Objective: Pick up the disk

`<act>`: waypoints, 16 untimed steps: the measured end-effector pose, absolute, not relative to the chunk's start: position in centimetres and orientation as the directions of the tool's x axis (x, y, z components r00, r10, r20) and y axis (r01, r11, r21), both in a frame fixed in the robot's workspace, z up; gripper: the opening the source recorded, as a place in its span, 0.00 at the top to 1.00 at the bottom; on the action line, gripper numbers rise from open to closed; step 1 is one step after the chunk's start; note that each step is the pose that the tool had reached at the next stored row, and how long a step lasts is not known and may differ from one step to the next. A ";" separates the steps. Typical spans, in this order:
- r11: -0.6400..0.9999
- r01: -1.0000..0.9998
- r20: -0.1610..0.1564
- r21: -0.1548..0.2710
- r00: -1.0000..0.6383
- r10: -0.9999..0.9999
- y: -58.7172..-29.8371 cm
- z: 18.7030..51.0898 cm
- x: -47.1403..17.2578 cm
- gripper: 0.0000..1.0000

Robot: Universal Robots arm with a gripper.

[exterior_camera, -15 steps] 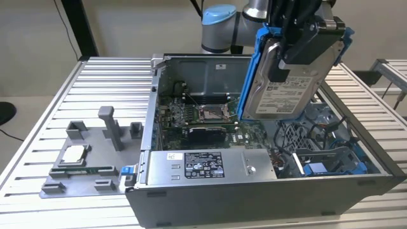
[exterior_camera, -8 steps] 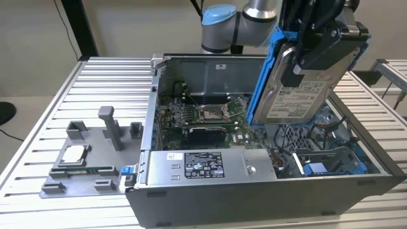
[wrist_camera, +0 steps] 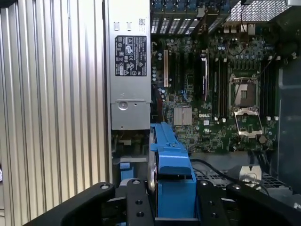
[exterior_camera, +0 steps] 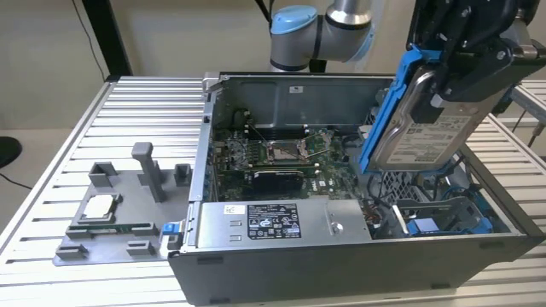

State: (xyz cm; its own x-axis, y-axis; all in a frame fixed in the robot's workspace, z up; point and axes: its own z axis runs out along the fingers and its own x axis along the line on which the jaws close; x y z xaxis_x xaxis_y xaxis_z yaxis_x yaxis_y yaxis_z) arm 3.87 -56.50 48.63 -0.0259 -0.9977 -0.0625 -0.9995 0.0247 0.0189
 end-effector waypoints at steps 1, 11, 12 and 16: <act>0.025 -1.000 -0.062 0.019 -0.026 -0.998 -56.5 48.6 4.3 1.00; 0.025 -1.000 -0.063 0.019 -0.026 -0.998 -57.2 47.9 8.3 1.00; 0.025 -1.000 -0.063 0.019 -0.026 -0.998 -57.3 47.9 8.7 1.00; 0.025 -1.000 -0.063 0.019 -0.026 -0.998 -57.8 47.6 9.8 1.00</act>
